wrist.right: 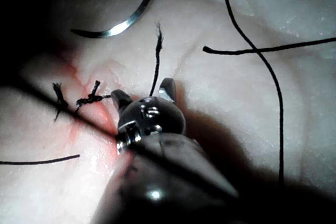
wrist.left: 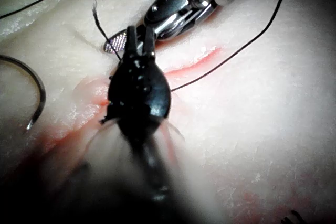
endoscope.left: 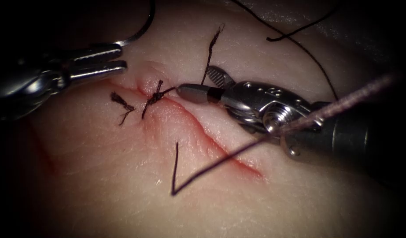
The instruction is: Wound Closure
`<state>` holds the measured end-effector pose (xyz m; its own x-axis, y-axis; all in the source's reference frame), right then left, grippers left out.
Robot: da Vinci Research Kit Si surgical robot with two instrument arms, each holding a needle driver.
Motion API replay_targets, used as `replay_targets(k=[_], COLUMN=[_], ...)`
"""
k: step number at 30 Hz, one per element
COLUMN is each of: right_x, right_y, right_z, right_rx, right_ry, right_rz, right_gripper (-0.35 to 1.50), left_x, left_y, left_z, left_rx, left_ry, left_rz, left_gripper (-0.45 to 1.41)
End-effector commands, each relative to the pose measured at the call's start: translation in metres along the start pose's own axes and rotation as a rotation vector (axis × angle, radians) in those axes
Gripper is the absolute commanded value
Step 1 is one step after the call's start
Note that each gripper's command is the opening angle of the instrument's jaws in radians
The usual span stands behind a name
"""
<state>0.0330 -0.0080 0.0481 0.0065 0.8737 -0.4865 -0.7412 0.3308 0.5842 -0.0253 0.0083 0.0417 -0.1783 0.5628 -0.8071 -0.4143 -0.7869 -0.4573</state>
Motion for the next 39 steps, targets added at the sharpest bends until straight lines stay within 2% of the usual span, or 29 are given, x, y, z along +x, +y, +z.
replay_targets(k=[1, 2, 3, 6, 13, 16, 20, 22, 25, 26, 28, 30, 32, 34, 35, 39], right_x=[0.0000, 0.0001, 0.0001, 0.0005, 0.0040, 0.0048, 0.0048, 0.0045, 0.0043, 0.0043, 0.0045, 0.0046, 0.0046, 0.0045, 0.0045, 0.0042], right_y=[-0.0003, -0.0003, -0.0003, -0.0003, -0.0012, -0.0015, -0.0017, -0.0016, -0.0014, -0.0013, -0.0011, -0.0009, -0.0007, -0.0007, -0.0007, -0.0008], right_z=[0.0008, 0.0008, 0.0007, 0.0005, -0.0010, -0.0014, -0.0017, -0.0016, -0.0014, -0.0013, -0.0013, -0.0014, -0.0015, -0.0015, -0.0015, -0.0014], right_rx=[-0.003, -0.007, -0.012, -0.034, -0.032, -0.037, -0.044, -0.041, -0.022, -0.017, -0.006, 0.001, 0.003, 0.003, 0.004, 0.006], right_ry=[0.004, 0.006, 0.009, 0.018, 0.084, 0.095, 0.098, 0.098, 0.101, 0.106, 0.126, 0.133, 0.136, 0.136, 0.136, 0.136], right_rz=[0.010, 0.013, 0.016, 0.014, 0.002, -0.008, -0.020, -0.021, -0.030, -0.030, -0.040, -0.045, -0.051, -0.052, -0.052, -0.061], right_gripper=[0.56, 0.25, -0.35, -0.35, -0.35, -0.35, -0.35, -0.35, -0.35, -0.30, 0.34, 0.57, 0.59, 0.57, 0.56, 0.47], left_x=[-0.0006, -0.0006, -0.0006, -0.0007, -0.0013, -0.0013, -0.0011, -0.0006, 0.0004, 0.0009, 0.0017, 0.0028, 0.0047, 0.0054, 0.0062, 0.0082], left_y=[0.0001, 0.0001, 0.0002, 0.0002, 0.0007, 0.0008, 0.0013, 0.0017, 0.0025, 0.0030, 0.0038, 0.0049, 0.0064, 0.0068, 0.0074, 0.0090], left_z=[0.0007, 0.0007, 0.0007, 0.0007, 0.0007, 0.0006, 0.0006, 0.0005, 0.0003, 0.0002, -0.0001, -0.0003, -0.0004, -0.0004, -0.0004, 0.0000], left_rx=[-0.001, -0.001, -0.001, -0.001, 0.002, 0.002, 0.006, -0.020, -0.081, -0.112, -0.160, -0.205, -0.267, -0.273, -0.269, -0.250], left_ry=[0.000, 0.000, 0.000, 0.001, 0.003, 0.003, 0.002, 0.002, 0.011, 0.018, 0.018, 0.018, 0.022, 0.015, 0.007, -0.027], left_rz=[0.000, 0.000, 0.001, 0.002, 0.007, 0.007, 0.005, 0.001, -0.005, -0.007, -0.010, -0.013, -0.021, -0.025, -0.029, -0.043], left_gripper=[0.04, 0.02, 0.02, -0.03, -0.16, -0.20, -0.27, -0.25, -0.03, 0.04, 0.20, 0.39, 0.69, 0.74, 0.89, 0.98])
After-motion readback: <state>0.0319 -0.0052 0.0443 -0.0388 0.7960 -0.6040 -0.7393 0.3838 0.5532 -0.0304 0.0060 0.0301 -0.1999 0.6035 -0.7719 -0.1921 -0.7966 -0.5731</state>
